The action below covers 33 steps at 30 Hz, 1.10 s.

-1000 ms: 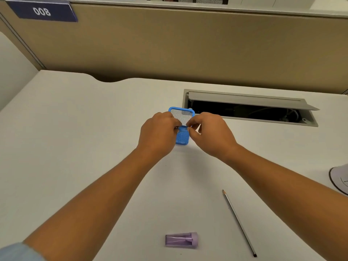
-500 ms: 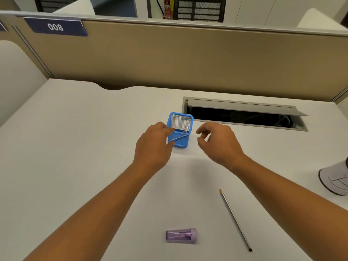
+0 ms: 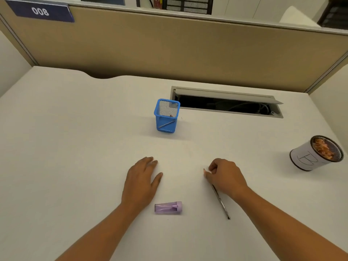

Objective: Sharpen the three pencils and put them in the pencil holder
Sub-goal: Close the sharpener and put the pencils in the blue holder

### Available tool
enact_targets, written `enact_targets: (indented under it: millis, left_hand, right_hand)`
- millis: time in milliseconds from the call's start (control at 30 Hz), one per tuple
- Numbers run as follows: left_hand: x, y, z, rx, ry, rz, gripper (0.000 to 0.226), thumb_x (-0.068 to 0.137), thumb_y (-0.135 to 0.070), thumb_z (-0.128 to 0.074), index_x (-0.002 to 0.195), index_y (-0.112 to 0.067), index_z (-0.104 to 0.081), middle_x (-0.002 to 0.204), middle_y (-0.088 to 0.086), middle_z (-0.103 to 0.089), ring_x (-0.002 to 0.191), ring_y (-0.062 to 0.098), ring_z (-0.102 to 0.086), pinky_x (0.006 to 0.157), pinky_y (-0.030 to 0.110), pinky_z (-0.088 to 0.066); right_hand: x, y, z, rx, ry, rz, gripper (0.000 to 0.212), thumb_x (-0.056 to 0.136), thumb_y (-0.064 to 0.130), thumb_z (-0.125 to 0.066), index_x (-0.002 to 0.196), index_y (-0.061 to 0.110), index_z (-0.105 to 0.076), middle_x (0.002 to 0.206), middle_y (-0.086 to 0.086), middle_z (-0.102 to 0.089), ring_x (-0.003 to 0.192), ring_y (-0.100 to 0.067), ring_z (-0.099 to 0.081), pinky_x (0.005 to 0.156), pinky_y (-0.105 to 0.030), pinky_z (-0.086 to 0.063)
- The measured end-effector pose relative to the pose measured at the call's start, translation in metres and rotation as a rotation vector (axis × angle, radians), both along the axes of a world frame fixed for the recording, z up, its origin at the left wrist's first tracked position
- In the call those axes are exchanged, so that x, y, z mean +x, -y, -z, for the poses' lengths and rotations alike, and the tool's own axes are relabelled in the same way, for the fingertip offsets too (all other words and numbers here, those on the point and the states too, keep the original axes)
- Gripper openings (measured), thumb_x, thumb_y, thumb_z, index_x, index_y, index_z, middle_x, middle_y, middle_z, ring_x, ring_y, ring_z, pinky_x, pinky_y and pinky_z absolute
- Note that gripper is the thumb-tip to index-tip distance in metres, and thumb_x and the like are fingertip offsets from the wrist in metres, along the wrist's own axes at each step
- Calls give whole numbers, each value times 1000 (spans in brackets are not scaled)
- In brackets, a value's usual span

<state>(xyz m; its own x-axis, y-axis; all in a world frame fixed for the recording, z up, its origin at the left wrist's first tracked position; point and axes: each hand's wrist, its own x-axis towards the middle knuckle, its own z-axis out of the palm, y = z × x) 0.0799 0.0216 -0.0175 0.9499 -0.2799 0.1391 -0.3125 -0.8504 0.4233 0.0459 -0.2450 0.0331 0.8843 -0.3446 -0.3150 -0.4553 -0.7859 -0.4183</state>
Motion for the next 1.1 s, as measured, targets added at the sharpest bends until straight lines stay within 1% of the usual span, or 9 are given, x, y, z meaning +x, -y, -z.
enact_targets:
  millis: [67,167,267,367,500,667,833,1000,1100]
  left_hand:
    - [-5,3,0,15,11,-1,49,91,-43,-45,123,-11,-65,132,8,-62,124,28,-54,100,44,-44]
    - [-4,4,-2,39,14,35,50,94,-36,-37,124,-7,-65,136,11,-60,127,29,-53,102,43,-43]
    - [-4,4,1,24,-11,54,38,98,-20,-46,131,-6,-59,144,8,-51,136,25,-44,112,40,-33]
    - [-4,4,3,18,-30,63,39,99,-15,-51,137,-7,-53,149,5,-44,141,21,-35,116,35,-23]
    - [-3,3,3,23,-34,71,40,100,-16,-49,139,-10,-50,151,3,-41,142,17,-33,117,30,-17]
    - [-3,2,4,19,-38,69,39,96,-13,-56,134,-9,-56,147,4,-47,138,20,-40,115,25,-14]
    - [-2,2,4,-2,-5,62,39,94,-17,-50,130,-8,-61,142,6,-53,134,22,-46,112,27,-18]
    - [0,2,6,-14,13,68,38,93,-17,-53,129,-9,-62,141,6,-55,133,22,-47,112,28,-21]
    - [1,2,7,-17,25,64,39,93,-20,-49,128,-10,-63,141,5,-55,134,21,-47,113,28,-22]
  right_hand:
    - [-7,-3,4,10,35,-6,7,80,32,-67,84,29,-62,78,11,-67,76,-15,-65,68,-31,-55]
    - [-10,-8,5,5,53,-24,7,80,25,-63,85,30,-63,77,12,-68,76,-15,-65,68,-32,-56]
    - [-10,-11,5,-14,48,-21,12,77,25,-60,87,31,-63,79,13,-69,77,-16,-64,66,-30,-54]
    - [-2,-10,-4,-21,77,-2,15,75,28,-62,89,30,-67,77,14,-68,75,-14,-65,65,-28,-53]
    - [24,-6,-44,34,286,37,10,74,27,-69,83,29,-70,74,16,-67,61,-3,-61,53,-20,-43]
    - [70,-16,-118,159,617,11,8,78,19,-73,83,24,-70,75,10,-68,65,-6,-63,57,-17,-49]
    - [106,-29,-152,240,866,-55,6,84,15,-70,84,21,-73,73,16,-69,63,4,-64,59,-6,-49]
    - [137,-48,-130,121,778,-144,7,87,16,-70,90,17,-76,72,12,-68,64,1,-64,64,-13,-51]
    - [147,-57,-111,36,686,-203,11,88,19,-69,95,16,-77,78,6,-72,69,-7,-66,70,-24,-57]
